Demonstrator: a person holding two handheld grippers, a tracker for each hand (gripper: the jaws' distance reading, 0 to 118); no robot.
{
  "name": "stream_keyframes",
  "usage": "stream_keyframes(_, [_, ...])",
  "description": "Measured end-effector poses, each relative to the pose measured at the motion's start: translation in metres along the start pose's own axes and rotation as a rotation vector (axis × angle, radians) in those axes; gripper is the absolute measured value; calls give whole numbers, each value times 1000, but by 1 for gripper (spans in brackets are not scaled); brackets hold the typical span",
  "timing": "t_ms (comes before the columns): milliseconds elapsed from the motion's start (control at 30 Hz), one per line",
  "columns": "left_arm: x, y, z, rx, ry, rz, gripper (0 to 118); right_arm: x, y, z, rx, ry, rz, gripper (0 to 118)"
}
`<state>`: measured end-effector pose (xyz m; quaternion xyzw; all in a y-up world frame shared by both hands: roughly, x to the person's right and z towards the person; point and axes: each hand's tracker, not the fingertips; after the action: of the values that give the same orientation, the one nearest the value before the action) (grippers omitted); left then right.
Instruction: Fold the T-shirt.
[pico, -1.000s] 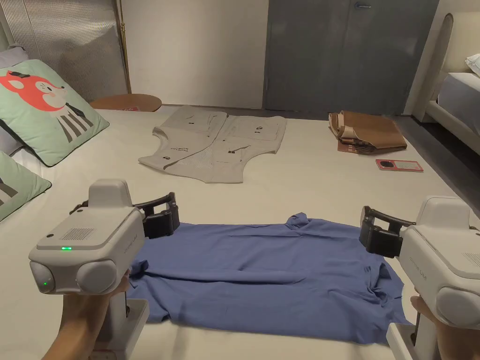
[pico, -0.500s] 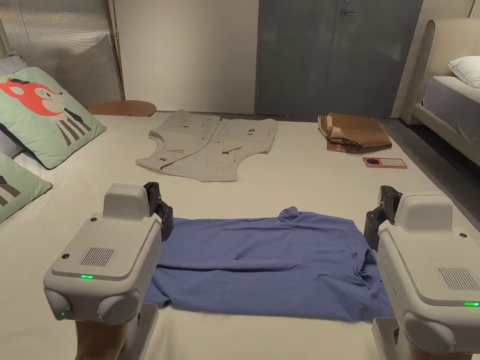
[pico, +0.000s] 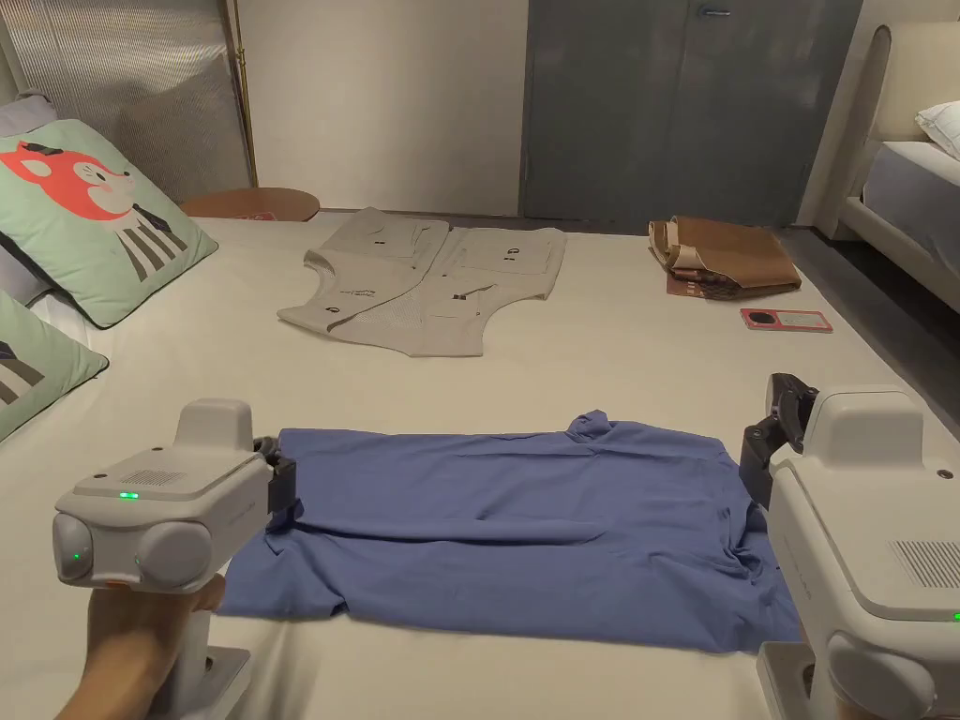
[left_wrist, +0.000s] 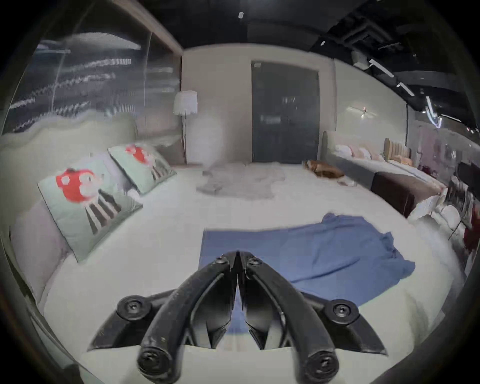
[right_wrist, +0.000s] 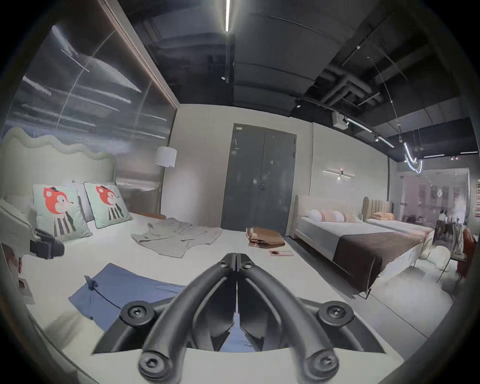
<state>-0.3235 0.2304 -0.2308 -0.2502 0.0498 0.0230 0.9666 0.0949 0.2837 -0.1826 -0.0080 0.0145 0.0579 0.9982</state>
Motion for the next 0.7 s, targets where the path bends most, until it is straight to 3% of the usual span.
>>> stream_keyframes(33, [-5,-5,-9,-35,8,6,1,0,-2,-4,-8,0,1,0])
stream_keyframes(67, [-10,-9,-18,-85,21,-14,9,0,-4,-7,-14,0,2,0])
stream_keyframes(100, [-17,-14,-27,-113,39,2,28,0,-6,-12,-22,-1,5,0])
stream_keyframes(167, [-26,-24,-41,-182,41,31,84,1,-14,-21,-38,-5,9,0])
stream_keyframes(200, [-32,-30,-51,-223,38,63,100,2,-17,-26,-47,-6,9,0])
stream_keyframes(233, [-36,-36,-60,-271,37,72,104,3,-20,-30,-56,-8,6,0])
stream_keyframes(467, [-40,-73,-103,-393,76,72,100,4,-29,-45,-123,-17,6,0])
stream_keyframes(533, [-35,-80,-112,-401,81,70,85,5,-31,-45,-139,-18,7,0])
stream_keyframes(600, [-30,-86,-120,-427,87,58,61,6,-34,-46,-155,-18,8,0])
stream_keyframes(700, [-20,-94,-125,-423,91,-1,38,12,-42,-49,-174,-21,4,0])
